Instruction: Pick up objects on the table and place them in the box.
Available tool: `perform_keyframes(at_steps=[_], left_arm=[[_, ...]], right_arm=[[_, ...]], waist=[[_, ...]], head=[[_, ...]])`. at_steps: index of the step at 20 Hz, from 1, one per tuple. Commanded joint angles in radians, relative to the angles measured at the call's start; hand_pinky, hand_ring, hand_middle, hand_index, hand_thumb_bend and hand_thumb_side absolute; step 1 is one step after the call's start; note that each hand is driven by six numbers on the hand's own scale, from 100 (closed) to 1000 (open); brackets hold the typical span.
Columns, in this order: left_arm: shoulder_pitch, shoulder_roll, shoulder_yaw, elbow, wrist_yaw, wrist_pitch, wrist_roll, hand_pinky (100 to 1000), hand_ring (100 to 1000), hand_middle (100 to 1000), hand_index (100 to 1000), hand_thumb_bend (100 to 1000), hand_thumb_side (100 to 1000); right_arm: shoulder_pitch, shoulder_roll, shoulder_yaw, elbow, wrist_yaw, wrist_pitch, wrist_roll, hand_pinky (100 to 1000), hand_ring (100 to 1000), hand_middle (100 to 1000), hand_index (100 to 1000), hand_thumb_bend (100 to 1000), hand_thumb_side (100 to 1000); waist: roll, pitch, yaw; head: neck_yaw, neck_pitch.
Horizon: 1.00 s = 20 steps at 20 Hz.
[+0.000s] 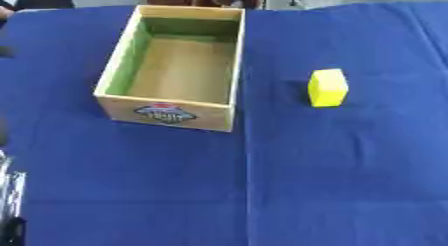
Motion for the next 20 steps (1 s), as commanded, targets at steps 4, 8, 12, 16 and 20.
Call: perform_keyframes(at_steps=[4, 8, 12, 16, 20], left_arm=[[-0.002, 0.016, 0.004, -0.017, -0.002, 0.001, -0.001, 481, 573, 640, 787, 100, 1000], [0.002, 0.021, 0.004, -0.017, -0.002, 0.003, -0.002, 481, 574, 640, 787, 100, 1000], [0.005, 0.026, 0.002, -0.017, -0.002, 0.005, -0.003, 482, 574, 640, 787, 100, 1000], [0.008, 0.031, -0.002, -0.017, -0.001, 0.007, -0.007, 481, 574, 640, 786, 100, 1000], [0.012, 0.032, -0.002, -0.017, 0.0, 0.009, -0.007, 481, 573, 639, 786, 100, 1000]], right_arm=[[-0.017, -0.13, -0.003, -0.014, 0.031, -0.023, -0.022, 731, 748, 632, 840, 341, 1000], [-0.028, -0.223, 0.007, -0.014, 0.069, -0.004, -0.031, 735, 753, 634, 838, 429, 1000], [-0.042, -0.316, 0.038, -0.014, 0.122, 0.043, 0.012, 747, 759, 617, 816, 510, 1000], [-0.083, -0.407, 0.08, -0.014, 0.175, 0.082, 0.066, 763, 779, 647, 838, 551, 1000], [-0.124, -0.497, 0.104, -0.014, 0.229, 0.125, 0.121, 780, 791, 661, 838, 569, 1000]], waist=[[-0.009, -0.028, -0.004], [-0.015, -0.035, -0.004], [-0.019, -0.041, -0.009], [-0.024, -0.048, -0.011], [-0.023, -0.053, -0.011]], head=[[-0.008, 0.004], [-0.012, 0.01], [-0.013, 0.014], [-0.012, 0.016], [-0.013, 0.02]])
